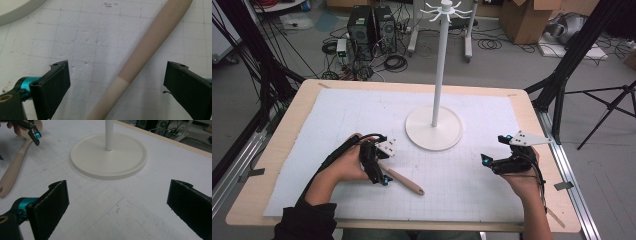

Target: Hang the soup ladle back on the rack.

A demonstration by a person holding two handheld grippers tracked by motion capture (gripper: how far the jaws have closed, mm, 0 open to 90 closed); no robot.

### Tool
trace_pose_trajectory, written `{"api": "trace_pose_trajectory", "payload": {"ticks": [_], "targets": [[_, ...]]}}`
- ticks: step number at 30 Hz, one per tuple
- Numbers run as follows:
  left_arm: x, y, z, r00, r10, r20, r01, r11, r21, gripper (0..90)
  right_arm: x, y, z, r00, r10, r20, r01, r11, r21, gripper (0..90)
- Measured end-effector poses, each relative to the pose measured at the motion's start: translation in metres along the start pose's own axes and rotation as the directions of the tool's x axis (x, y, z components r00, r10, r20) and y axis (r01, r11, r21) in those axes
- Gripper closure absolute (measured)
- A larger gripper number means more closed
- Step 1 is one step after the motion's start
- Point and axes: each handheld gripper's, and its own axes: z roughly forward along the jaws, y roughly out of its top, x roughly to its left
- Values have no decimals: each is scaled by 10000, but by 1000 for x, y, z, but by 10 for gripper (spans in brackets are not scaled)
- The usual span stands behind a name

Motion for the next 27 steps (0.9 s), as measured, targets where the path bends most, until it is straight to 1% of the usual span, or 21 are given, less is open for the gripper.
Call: {"api": "trace_pose_trajectory", "payload": {"ticks": [3, 4, 5, 7, 9, 10, 12, 15, 17, 18, 21, 23, 24, 27], "targets": [[0, 0, 1, 9998, 89, 156, -91, 9999, 120, 117, 0, 0, 0, 10000, -15, 13, 15, 10000, -2, 25], [0, 0, 1, 9999, 84, 144, -85, 9999, 66, 130, 0, 0, 0, 10000, -13, 14, 13, 10000, -11, 26], [0, 0, 1, 9998, 125, 165, -127, 9998, 120, 143, 0, 0, 1, 10000, -15, -5, 15, 10000, -23, 25], [0, 0, 1, 9998, 50, 215, -53, 9999, 117, 171, 0, 0, 1, 10000, -5, -13, 5, 10000, 7, 25], [1, 0, 1, 9998, 73, 191, -78, 9997, 226, 188, 0, 0, 1, 10000, -8, -6, 8, 10000, -14, 25], [1, -1, 2, 9998, 69, 175, -72, 9998, 172, 203, 0, 0, 1, 10000, 12, -16, -12, 10000, -1, 25], [1, -1, 1, 9996, 121, 240, -128, 9996, 261, 236, 0, 0, 1, 10000, 9, -10, -9, 10000, 5, 26], [2, -2, 1, 9995, 91, 309, -101, 9995, 299, 262, 0, 0, 1, 10000, 3, -17, -3, 10000, -13, 25], [3, -2, 0, 9992, 134, 378, -151, 9989, 448, 286, 0, 0, 1, 10000, 26, -20, -26, 10000, 20, 26], [3, -2, 0, 9993, 57, 372, -73, 9990, 432, 292, 0, 0, 1, 10000, 38, -26, -37, 10000, 26, 25], [5, -1, 0, 9989, 158, 437, -186, 9978, 634, 321, 0, 0, 1, 10000, 5, -17, -5, 10000, 38, 26], [5, 0, 0, 9983, 128, 571, -165, 9977, 657, 352, 0, 0, 1, 10000, -1, -12, 1, 10000, 39, 25], [5, 0, 1, 9980, 172, 616, -216, 9973, 708, 368, 0, 0, 1, 10000, 0, -13, 0, 10000, 39, 25], [6, 0, 0, 9979, 208, 609, -254, 9969, 751, 384, 0, 0, 1, 10000, 15, -20, -15, 10000, 15, 25]]}}
